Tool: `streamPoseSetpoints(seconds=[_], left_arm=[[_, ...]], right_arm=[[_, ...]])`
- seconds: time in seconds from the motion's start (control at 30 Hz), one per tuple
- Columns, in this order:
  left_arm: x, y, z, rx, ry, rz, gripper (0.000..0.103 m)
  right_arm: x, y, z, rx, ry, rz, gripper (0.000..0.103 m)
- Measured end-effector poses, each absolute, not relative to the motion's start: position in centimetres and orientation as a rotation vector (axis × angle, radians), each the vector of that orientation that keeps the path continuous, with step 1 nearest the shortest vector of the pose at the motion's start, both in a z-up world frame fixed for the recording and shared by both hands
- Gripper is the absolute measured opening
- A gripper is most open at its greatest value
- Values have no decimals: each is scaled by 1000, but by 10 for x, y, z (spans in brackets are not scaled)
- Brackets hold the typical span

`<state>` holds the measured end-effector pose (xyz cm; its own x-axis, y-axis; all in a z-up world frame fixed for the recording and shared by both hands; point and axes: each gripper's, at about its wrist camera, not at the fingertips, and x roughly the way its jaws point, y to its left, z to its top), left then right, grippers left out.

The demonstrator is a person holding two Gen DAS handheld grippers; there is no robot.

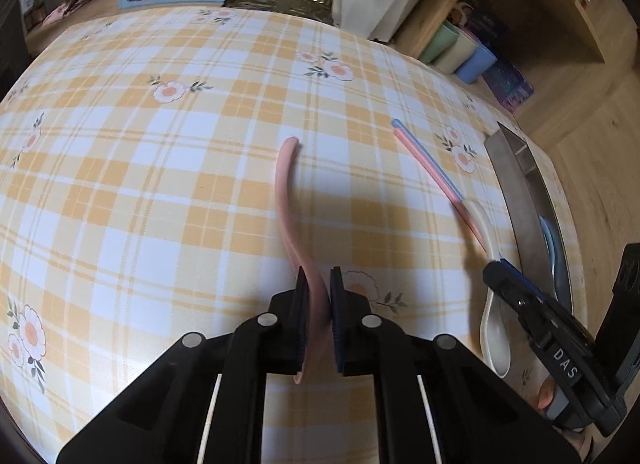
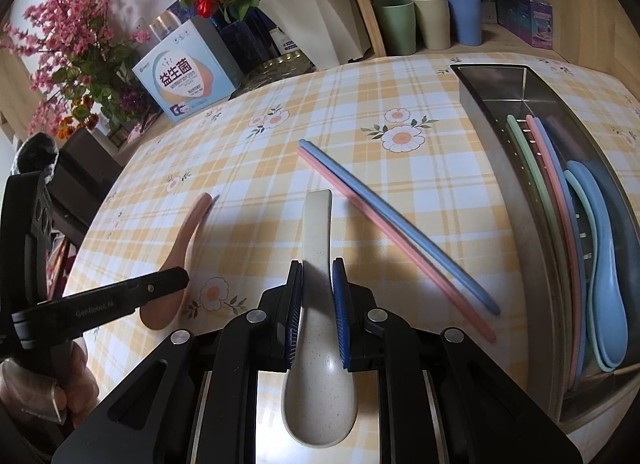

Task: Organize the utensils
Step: 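Close the right tool on the white spoon while the left tool grasps the pink spoon handle, then lift the white spoon with the right tool while the left tool lifts the pink spoon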

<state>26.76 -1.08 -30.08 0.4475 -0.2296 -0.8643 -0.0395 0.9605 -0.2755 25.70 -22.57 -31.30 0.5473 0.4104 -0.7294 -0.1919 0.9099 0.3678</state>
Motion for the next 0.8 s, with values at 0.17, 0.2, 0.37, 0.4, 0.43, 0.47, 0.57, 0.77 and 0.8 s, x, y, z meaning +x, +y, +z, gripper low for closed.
streamPoseSetpoints(seconds=[0.17, 0.2, 0.37, 0.4, 0.43, 0.47, 0.57, 0.77, 0.8], left_arm=[[266, -32, -296, -177, 1114, -169, 24], [265, -35, -293, -171, 1109, -183, 27], [266, -41, -286, -159, 1090, -223, 32], [268, -40, -286, -163, 1092, -215, 33], [270, -39, -287, -171, 1096, -209, 33], [273, -37, -288, -179, 1098, -202, 33], [279, -35, -291, -200, 1101, -199, 33], [291, -36, -295, -168, 1088, -161, 33], [293, -35, -297, -167, 1088, -155, 33]], right_arm=[[257, -229, -313, 272, 923, 360, 15], [257, -230, -312, 274, 922, 360, 15], [258, -234, -313, 285, 920, 358, 15], [258, -235, -313, 287, 921, 358, 15], [258, -235, -314, 288, 921, 358, 15], [257, -236, -314, 290, 922, 358, 15], [257, -237, -315, 294, 923, 356, 15], [258, -239, -316, 300, 924, 356, 15], [258, -239, -316, 301, 923, 356, 15]])
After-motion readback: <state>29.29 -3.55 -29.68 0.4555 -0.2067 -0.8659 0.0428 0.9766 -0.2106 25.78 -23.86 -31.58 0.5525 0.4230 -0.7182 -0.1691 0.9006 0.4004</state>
